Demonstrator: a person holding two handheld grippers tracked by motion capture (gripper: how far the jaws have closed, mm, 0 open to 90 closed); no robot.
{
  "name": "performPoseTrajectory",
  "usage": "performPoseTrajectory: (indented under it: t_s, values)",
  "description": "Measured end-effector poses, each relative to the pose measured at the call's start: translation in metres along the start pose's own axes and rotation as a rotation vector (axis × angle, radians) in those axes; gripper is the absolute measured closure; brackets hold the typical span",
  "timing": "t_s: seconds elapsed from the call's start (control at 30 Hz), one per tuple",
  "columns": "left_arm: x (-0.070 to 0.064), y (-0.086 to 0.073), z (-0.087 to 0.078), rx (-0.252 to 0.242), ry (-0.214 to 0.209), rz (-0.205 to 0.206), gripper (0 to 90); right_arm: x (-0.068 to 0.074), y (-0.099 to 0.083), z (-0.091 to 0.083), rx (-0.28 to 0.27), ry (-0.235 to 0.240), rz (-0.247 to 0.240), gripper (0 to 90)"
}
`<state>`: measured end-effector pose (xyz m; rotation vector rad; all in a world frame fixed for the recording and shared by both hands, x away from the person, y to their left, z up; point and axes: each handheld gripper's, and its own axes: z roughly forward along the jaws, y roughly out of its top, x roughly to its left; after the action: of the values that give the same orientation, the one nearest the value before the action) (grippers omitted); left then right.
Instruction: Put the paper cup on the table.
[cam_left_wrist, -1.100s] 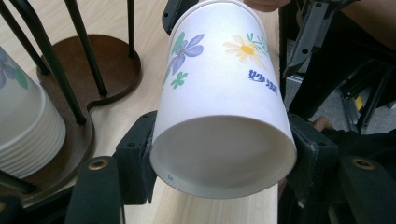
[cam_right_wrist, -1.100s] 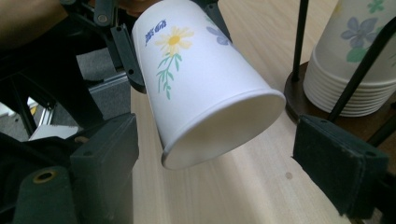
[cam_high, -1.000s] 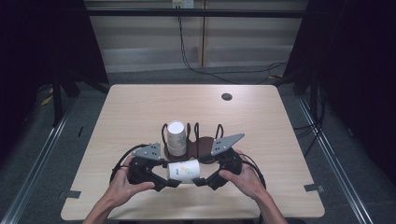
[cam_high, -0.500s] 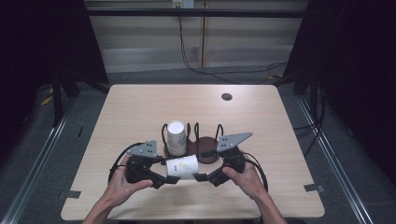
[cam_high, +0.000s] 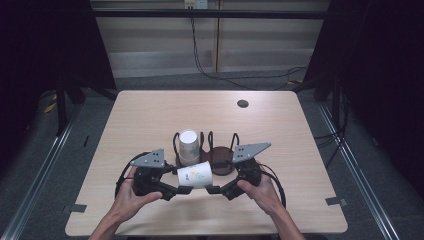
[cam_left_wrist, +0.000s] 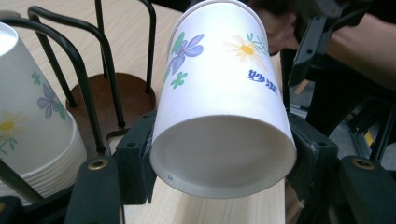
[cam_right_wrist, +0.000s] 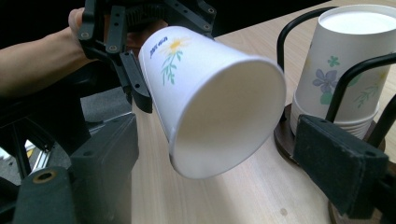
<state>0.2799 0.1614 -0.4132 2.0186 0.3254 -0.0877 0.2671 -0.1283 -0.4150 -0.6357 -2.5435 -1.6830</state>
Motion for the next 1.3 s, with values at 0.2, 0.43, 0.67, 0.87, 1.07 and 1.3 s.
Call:
performPoseTrajectory:
  t_s: [0.2,0.43,0.67,0.87,1.07,1.3]
  values:
    - [-0.0017,-0.0001,0.0006,-0.036,-0.001,-0.004,36.3,0.0013,0.0008,0.0012,-0.012,0.006,-0.004,14.2]
    - [-0.0025,-0.0018,0.0018,-0.063,-0.009,-0.002,36.2,0.0013,0.0013,0.0007,-0.026,0.010,0.004,14.9]
    - [-0.0048,-0.0023,0.0043,-0.090,-0.031,0.010,36.1,0.0010,0.0019,-0.0011,-0.061,0.026,0.019,16.1]
    - [-0.0054,-0.0028,0.0057,-0.090,-0.050,0.007,36.1,0.0000,0.0016,-0.0015,-0.075,0.053,0.023,16.0]
    - [-0.0061,-0.0027,0.0062,-0.096,-0.059,0.009,36.1,-0.0008,0.0009,-0.0001,-0.076,0.076,0.032,15.3]
    - [-0.0077,-0.0023,0.0067,-0.093,-0.082,0.014,36.1,-0.0001,0.0008,0.0017,-0.080,0.101,0.027,17.7]
